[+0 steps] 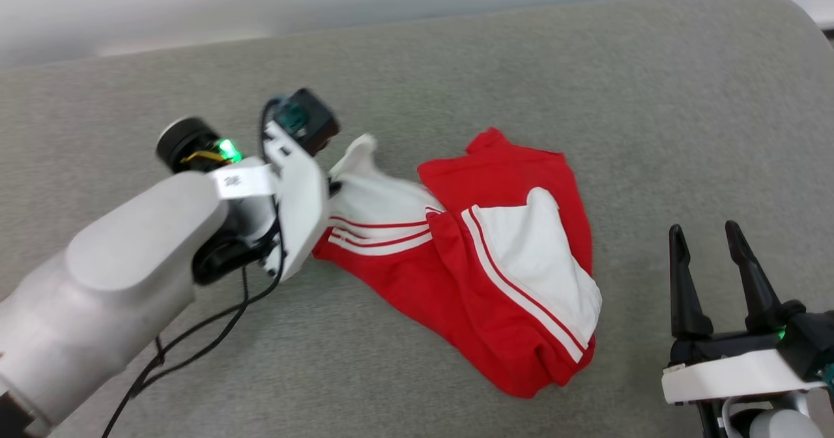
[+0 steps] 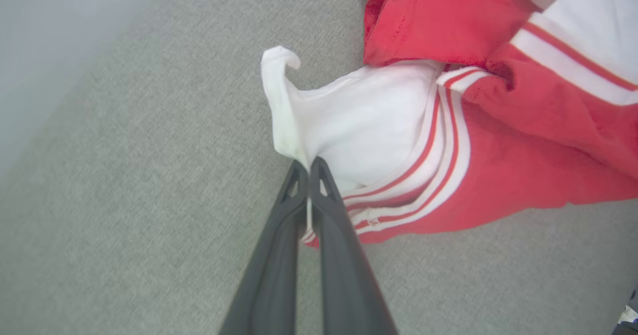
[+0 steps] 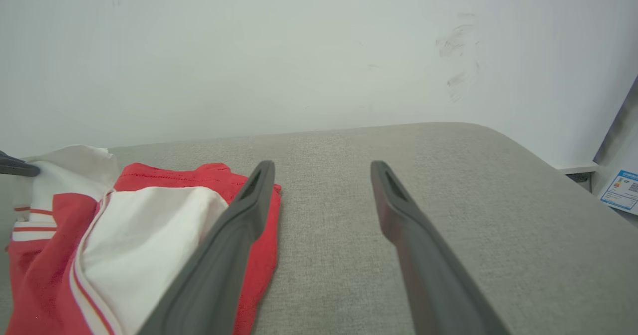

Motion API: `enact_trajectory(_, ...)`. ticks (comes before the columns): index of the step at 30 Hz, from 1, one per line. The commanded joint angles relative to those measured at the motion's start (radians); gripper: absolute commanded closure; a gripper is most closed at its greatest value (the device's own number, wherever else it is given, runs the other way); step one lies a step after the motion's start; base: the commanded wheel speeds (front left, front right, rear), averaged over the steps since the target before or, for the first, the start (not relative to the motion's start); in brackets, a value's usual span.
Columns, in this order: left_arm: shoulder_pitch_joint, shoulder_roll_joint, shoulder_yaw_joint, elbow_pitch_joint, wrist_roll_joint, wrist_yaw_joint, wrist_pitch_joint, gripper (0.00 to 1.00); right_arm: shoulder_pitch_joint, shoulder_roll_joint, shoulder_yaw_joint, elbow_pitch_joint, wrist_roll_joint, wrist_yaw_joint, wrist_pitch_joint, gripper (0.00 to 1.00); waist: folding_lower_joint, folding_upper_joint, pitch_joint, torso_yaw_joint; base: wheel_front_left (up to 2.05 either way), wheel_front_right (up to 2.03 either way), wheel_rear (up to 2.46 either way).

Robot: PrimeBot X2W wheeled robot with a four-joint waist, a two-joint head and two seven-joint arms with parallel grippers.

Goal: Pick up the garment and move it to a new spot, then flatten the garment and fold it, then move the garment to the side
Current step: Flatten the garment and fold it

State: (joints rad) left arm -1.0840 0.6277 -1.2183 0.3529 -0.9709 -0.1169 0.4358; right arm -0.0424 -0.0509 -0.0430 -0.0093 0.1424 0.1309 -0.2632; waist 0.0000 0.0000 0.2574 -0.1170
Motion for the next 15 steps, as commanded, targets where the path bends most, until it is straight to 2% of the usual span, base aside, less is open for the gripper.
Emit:
enact_trajectory(1, 0.030, 0.020, 0.010, 0.000, -0.012, 0.009, -0.019, 1.00, 0.009, 0.001, 0.000, 0.002, -0.004, 0.000, -0.002, 0.00, 0.0000, 0.0000, -0.041, 0.049, 0.00, 0.00, 0.00)
enact_trajectory(10, 0.240, 0.163, 0.049, 0.001, -0.102, 0.121, -0.116, 1.00, 0.033, 0.001, 0.002, 0.008, -0.010, 0.000, -0.002, 0.00, 0.0000, 0.0000, -0.071, 0.113, 0.00, 0.00, 0.00)
enact_trajectory(15, 0.355, 0.187, 0.048, 0.036, -0.161, 0.153, -0.148, 1.00, 0.038, 0.001, 0.006, 0.013, -0.012, 0.000, -0.002, 0.00, 0.0000, 0.0000, -0.077, 0.116, 0.00, 0.00, 0.00)
